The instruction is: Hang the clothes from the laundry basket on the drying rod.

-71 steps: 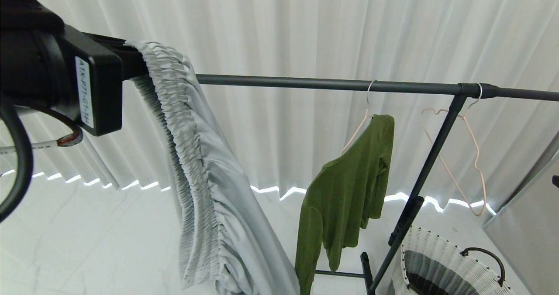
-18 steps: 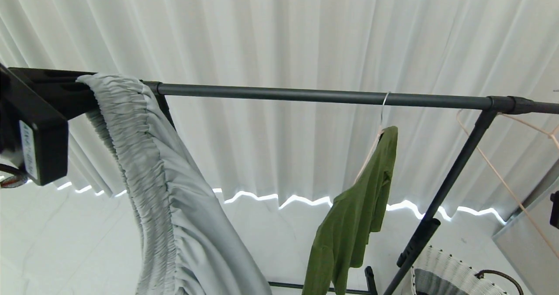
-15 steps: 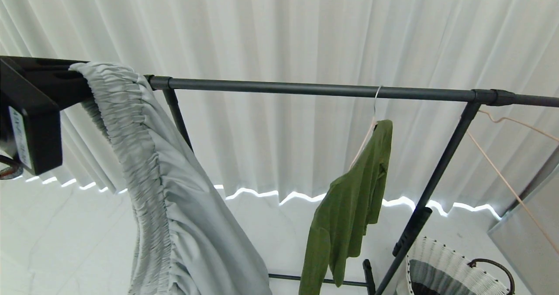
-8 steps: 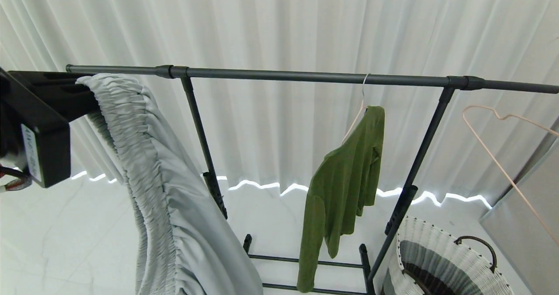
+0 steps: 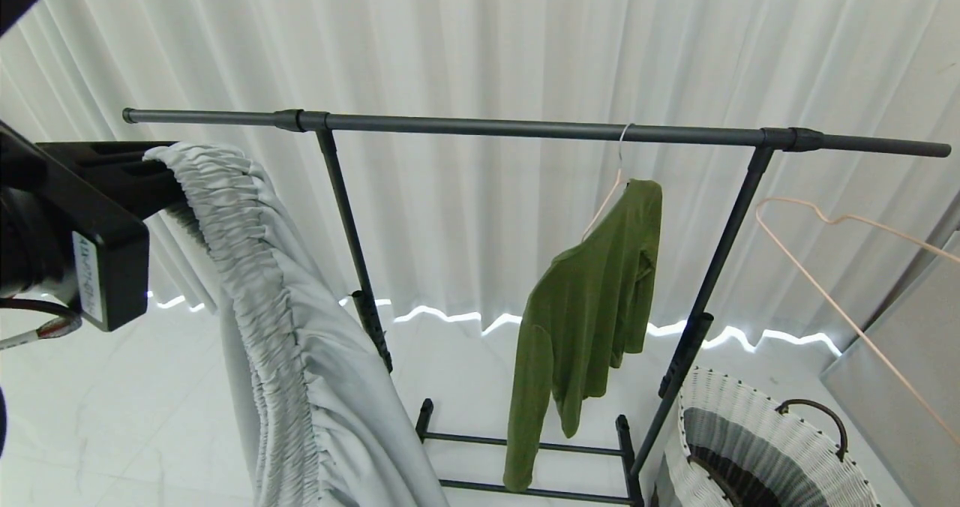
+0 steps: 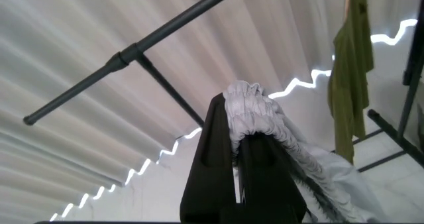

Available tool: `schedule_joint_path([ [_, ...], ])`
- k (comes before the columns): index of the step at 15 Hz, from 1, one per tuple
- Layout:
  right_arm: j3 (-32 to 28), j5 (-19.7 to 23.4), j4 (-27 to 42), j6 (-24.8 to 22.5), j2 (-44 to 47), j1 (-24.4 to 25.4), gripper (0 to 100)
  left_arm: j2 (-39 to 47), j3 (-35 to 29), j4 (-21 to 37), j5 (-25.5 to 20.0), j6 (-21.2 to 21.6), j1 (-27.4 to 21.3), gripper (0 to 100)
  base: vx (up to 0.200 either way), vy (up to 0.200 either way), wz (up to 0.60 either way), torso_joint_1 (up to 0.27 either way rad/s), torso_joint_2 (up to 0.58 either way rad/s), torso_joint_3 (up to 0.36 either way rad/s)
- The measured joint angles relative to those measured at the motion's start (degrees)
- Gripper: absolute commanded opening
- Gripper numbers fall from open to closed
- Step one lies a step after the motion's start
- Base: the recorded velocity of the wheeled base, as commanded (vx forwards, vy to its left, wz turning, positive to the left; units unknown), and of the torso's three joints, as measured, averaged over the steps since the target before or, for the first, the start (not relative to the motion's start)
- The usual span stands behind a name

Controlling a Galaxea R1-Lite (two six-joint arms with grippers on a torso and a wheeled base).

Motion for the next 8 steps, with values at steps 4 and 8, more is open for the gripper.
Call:
schedule_joint_path([
  [4,0.2,0.4,1.6,0.0,-2.3,0.4,0,0.2,0.1,-0.1,0.6,0.0,0.0,0,0.000,0.200,0.00,0.002,0.00,0.008],
  [8,0.4,0.5,1.7,0.0,-3.0,0.5,0,0.3,0.2,-0.1,0.5,0.0,0.0,0,0.000,0.100,0.00,0.002,0.00,0.002],
])
